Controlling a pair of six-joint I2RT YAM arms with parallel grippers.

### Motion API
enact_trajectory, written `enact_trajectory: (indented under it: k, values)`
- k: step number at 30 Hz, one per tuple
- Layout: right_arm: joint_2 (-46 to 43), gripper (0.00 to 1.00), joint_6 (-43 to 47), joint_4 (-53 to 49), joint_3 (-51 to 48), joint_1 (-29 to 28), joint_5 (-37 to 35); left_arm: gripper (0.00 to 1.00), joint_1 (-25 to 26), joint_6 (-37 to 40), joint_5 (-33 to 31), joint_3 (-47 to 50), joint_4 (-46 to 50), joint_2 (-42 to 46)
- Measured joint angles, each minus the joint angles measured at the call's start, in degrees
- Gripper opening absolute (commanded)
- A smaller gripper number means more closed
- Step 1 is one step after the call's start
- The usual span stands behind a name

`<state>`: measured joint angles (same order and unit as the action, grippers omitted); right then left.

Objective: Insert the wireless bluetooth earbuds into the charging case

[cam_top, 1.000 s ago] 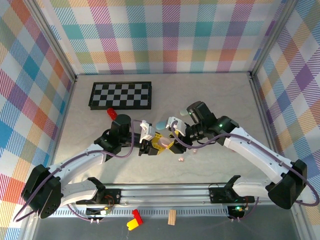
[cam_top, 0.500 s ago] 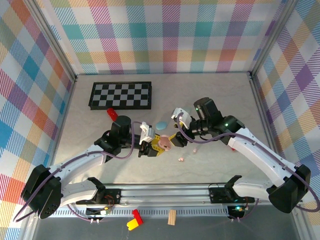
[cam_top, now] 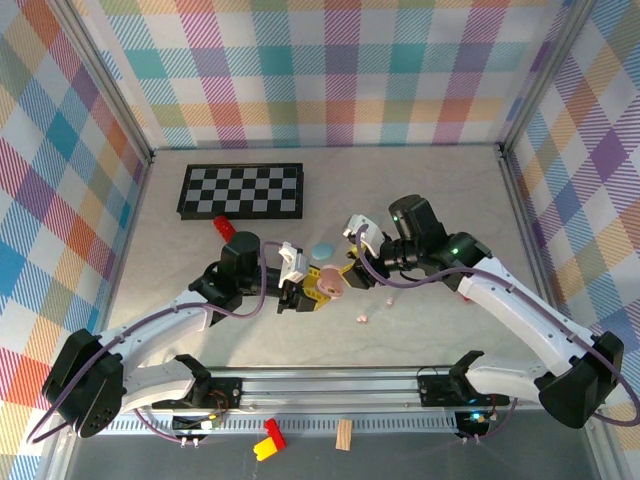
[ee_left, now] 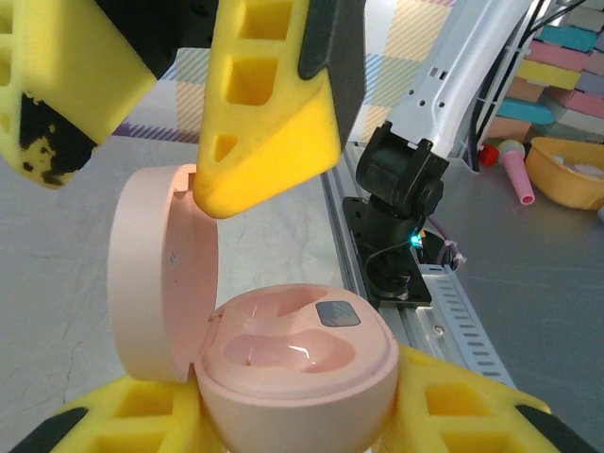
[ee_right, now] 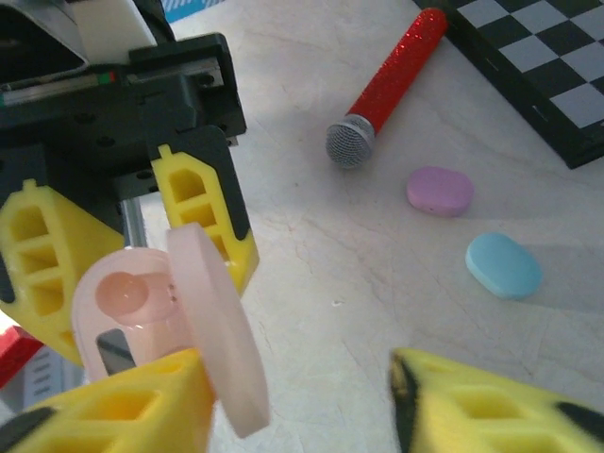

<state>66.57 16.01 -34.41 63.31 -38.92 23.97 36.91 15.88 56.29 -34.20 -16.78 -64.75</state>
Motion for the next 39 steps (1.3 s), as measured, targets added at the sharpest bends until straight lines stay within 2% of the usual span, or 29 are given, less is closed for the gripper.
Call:
enact_trajectory:
  k: [3, 7, 12, 15, 17, 18, 20, 23, 31, 39]
  values:
    - [0.4, 0.48, 0.2, 0.3, 0.0, 0.0, 1.9, 0.31, 0.0, -0.4, 0.1, 0.0, -0.4, 0.0]
    - [1.1, 0.47, 1.7, 1.5, -0.3, 0.0, 3.9, 0.31, 0.0, -1.1, 0.5, 0.0, -1.8, -0.1]
    - [2.0, 0.31, 3.2, 1.9, -0.7, 0.0, 5.4, 0.31, 0.0, -1.5, 0.7, 0.0, -2.3, -0.3]
    - [2.0, 0.14, 4.2, 1.9, -0.7, 0.0, 6.0, 0.33, 0.0, -1.6, 0.5, 0.0, -2.6, -0.5]
    - [1.9, 0.01, 4.9, 2.3, -0.9, -0.1, 5.5, 0.37, 0.0, -1.9, 0.0, 0.0, -2.8, -0.5]
    - [1.7, 0.00, 4.9, 2.6, -1.2, -0.1, 4.9, 0.44, 0.1, -2.0, -0.3, 0.0, -2.9, -0.5]
    - [0.9, 0.00, 5.2, 4.5, -2.5, -0.3, 3.1, 0.57, 0.2, -2.4, -1.5, 0.0, -3.0, -0.5]
    - [-0.5, 0.00, 5.0, 5.4, -3.6, -0.6, -0.9, 0.67, 0.2, -2.9, -3.5, 0.2, -4.5, -0.9]
    - [-1.2, 0.00, 5.4, 8.5, -3.6, -3.3, -9.9, 0.75, 0.2, -6.5, -5.7, 0.8, -9.6, -4.5]
    - [-1.2, 0.00, 6.0, 10.7, -3.8, -5.1, -14.4, 0.71, 0.2, -10.8, -7.8, 1.6, -15.1, -6.1]
